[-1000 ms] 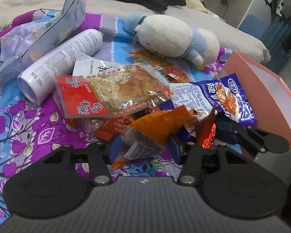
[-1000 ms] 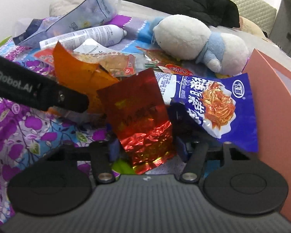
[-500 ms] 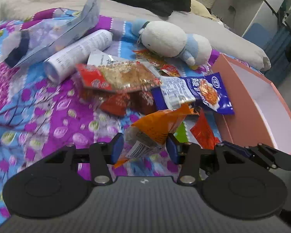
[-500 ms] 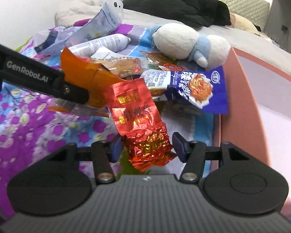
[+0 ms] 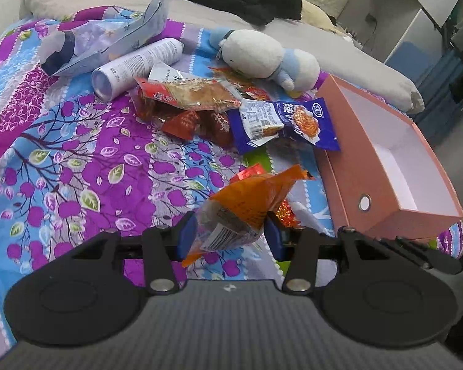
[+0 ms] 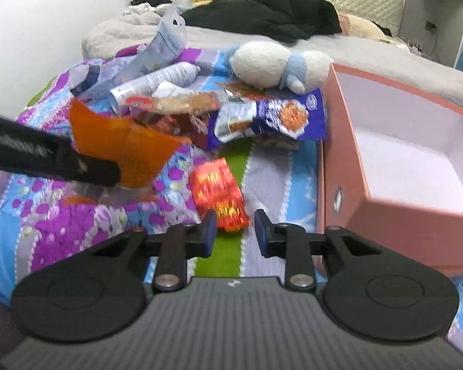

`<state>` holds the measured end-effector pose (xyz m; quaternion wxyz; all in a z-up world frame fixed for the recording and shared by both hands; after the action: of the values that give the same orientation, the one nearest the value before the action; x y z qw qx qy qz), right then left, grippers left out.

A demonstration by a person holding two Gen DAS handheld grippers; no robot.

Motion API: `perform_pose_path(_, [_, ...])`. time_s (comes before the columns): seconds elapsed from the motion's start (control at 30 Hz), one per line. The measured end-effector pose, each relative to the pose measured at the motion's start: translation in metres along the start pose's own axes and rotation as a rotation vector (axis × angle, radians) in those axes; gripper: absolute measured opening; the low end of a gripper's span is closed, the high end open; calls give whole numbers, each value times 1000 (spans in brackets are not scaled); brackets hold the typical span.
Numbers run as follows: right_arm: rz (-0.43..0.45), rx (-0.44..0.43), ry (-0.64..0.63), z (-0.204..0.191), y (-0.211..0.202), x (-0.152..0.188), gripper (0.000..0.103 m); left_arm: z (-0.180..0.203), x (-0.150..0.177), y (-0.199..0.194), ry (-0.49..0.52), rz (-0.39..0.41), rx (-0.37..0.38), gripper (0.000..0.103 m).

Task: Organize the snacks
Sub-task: 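Carry the orange bag and red foil packet over the pink box with both grippers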

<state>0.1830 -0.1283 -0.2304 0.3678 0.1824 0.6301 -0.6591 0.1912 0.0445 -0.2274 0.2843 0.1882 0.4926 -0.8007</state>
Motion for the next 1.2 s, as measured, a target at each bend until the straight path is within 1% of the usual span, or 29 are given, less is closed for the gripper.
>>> perform_pose_path(0.07, [-5, -9, 7, 0, 0, 6, 30, 1, 3, -2, -13, 3, -6, 54])
perform_pose_path(0.17, [10, -28, 16, -2, 3, 6, 31, -2, 4, -2, -27, 9, -18, 54])
perform_pose_path(0.2, [14, -32, 10, -4, 5, 5, 35, -3, 5, -1, -31, 9, -22, 54])
perform_pose_path(0.23, [18, -31, 2, -6, 9, 3, 44, -6, 4, -1, -37, 10, -26, 54])
perform_pose_path(0.27, [19, -31, -1, -7, 13, 3, 51, -8, 4, -1, -45, 10, -29, 54])
perform_pose_path(0.3, [21, -38, -1, -9, 18, 1, 62, -10, 4, 0, -50, 10, -32, 54])
perform_pose_path(0.33, [23, -50, -3, -11, 21, 0, 65, -12, 4, 0, -54, 9, -37, 54])
perform_pose_path(0.5, [-4, -59, -52, -25, 55, -4, 65, -22, 2, 3, -64, 2, -57, 54])
perform_pose_path(0.57, [-30, -63, -83, -29, 71, -3, 65, -25, 1, 3, -70, 1, -56, 53])
perform_pose_path(0.67, [-51, -47, -114, -30, 89, 1, 64, -28, 0, 6, -75, -3, -56, 53])
perform_pose_path(0.77, [-62, -66, -87, -28, 96, -3, 64, -31, -2, 6, -75, -2, -60, 53])
perform_pose_path(0.83, [-78, -80, -78, -29, 93, -7, 54, -31, -4, 4, -78, 5, -57, 53])
perform_pose_path(0.9, [-67, -63, -84, -30, 86, -11, 54, -30, -6, 1, -80, 12, -54, 53])
perform_pose_path(1.07, [-28, -71, -74, -30, 58, -16, 54, -22, -9, -12, -72, 36, -51, 53])
perform_pose_path(1.2, [3, -62, -36, -24, 32, -22, 54, -12, -8, -25, -69, 56, -34, 53])
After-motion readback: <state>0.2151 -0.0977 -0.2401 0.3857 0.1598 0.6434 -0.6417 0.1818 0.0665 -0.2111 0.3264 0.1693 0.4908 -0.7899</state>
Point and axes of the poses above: each gripper's, at about its wrist camera, not at the fingertips, and y roughly the way its jaws point, z to its right, x to its underside, the point moved 6 cm from there along y, roughly the way its jaws point, and after that the axes turned 10 degrees about x, right-handed, at the moved point
